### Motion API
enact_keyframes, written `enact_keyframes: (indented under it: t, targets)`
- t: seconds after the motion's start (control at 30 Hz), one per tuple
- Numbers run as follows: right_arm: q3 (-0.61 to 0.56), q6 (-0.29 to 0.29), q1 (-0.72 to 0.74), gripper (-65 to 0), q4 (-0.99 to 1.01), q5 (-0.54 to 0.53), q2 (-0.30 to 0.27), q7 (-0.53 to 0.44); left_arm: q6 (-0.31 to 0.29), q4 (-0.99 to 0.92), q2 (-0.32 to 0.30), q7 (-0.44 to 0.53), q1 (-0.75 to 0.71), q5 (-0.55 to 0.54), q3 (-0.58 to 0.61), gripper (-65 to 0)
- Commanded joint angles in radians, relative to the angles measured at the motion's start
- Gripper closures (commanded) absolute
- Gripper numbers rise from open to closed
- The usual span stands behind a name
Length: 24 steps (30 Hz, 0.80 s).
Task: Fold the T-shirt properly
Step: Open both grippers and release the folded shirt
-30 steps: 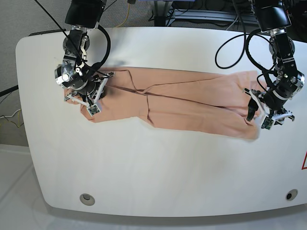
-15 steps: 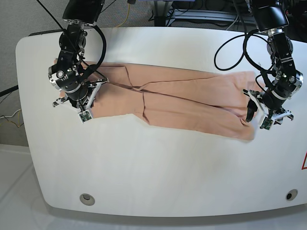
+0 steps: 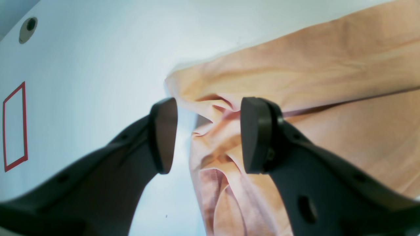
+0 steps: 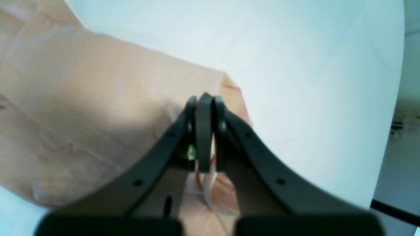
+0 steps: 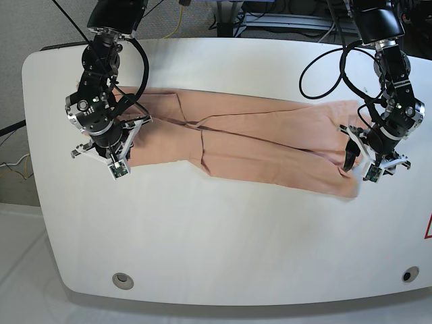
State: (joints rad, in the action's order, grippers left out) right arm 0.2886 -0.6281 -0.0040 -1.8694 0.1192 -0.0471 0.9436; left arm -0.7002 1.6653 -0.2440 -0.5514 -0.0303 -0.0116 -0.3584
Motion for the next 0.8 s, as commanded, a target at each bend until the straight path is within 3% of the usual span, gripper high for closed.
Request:
enact_keyframes:
  t: [0.0,0.77]
  targets:
    - [0.002,0.006,0.014,0.0,-0.017,-0.008,-0.004,-0.018,0.004,0.019,-0.010,0.026,0.016,-0.014,-0.004,-28.0]
    - [0.002,0.004,0.005,0.0,-0.023,-0.010,-0.004,-0.018,0.004,0.019,0.001,0.027,-0.020,-0.015,-0.031,-28.0]
